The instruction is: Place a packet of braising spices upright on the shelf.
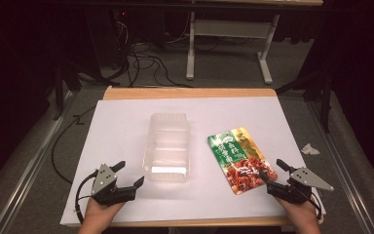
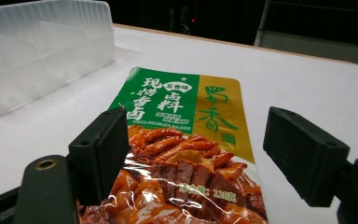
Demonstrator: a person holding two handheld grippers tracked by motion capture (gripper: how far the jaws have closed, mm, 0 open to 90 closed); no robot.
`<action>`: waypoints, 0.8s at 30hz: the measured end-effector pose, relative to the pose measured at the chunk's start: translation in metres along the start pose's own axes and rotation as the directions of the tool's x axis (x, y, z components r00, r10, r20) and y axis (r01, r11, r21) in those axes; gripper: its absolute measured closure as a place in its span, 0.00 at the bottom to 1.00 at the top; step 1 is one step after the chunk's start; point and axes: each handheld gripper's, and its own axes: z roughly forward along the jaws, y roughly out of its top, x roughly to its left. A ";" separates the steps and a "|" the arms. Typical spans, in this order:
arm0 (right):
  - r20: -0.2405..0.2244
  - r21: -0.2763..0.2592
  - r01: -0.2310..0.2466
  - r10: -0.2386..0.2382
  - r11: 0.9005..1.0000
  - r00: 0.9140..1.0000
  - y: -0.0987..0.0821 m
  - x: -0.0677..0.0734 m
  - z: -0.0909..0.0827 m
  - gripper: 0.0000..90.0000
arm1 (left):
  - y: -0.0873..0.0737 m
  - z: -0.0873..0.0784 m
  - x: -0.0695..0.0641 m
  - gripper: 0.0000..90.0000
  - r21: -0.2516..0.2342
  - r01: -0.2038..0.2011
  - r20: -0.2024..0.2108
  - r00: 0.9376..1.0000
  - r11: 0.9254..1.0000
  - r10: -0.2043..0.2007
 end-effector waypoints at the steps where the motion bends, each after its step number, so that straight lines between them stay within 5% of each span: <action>1: 0.001 -0.001 0.000 0.000 1.000 1.000 0.000 0.000 0.000 0.25 | 0.000 0.000 0.000 0.17 0.000 0.000 0.000 1.000 1.000 0.000; 11: 0.005 0.008 -0.002 0.002 1.000 1.000 0.006 -0.004 0.004 0.29 | -0.005 -0.006 0.002 0.17 0.014 0.001 -0.018 1.000 1.000 -0.001; 15: 0.029 0.078 -0.084 0.082 0.993 0.996 0.010 -0.018 0.010 0.31 | -0.007 -0.013 0.004 0.17 0.013 0.006 -0.032 0.999 1.000 -0.006; 16: 0.040 0.115 -0.140 0.137 0.983 0.990 0.008 -0.028 0.013 0.32 | -0.008 -0.016 0.005 0.17 0.007 0.011 -0.037 0.999 1.000 -0.010; 20: 0.056 0.201 -0.245 0.239 0.948 0.969 -0.001 -0.049 0.018 0.42 | -0.008 -0.020 0.005 0.17 -0.001 0.010 -0.045 0.999 1.000 -0.010; 22: 0.048 0.237 -0.315 0.313 0.919 0.949 -0.006 -0.058 0.018 0.46 | -0.008 -0.021 0.005 0.17 0.001 0.008 -0.045 0.999 1.000 -0.008; 23: 0.048 0.237 -0.315 0.313 0.919 0.949 -0.006 -0.058 0.018 0.46 | -0.009 -0.022 0.005 0.17 0.005 0.003 -0.044 0.999 1.000 -0.003; 24: 0.054 0.277 -0.382 0.383 0.882 0.922 -0.009 -0.064 0.020 0.48 | -0.010 -0.023 0.006 0.17 0.007 0.000 -0.044 0.999 1.000 0.000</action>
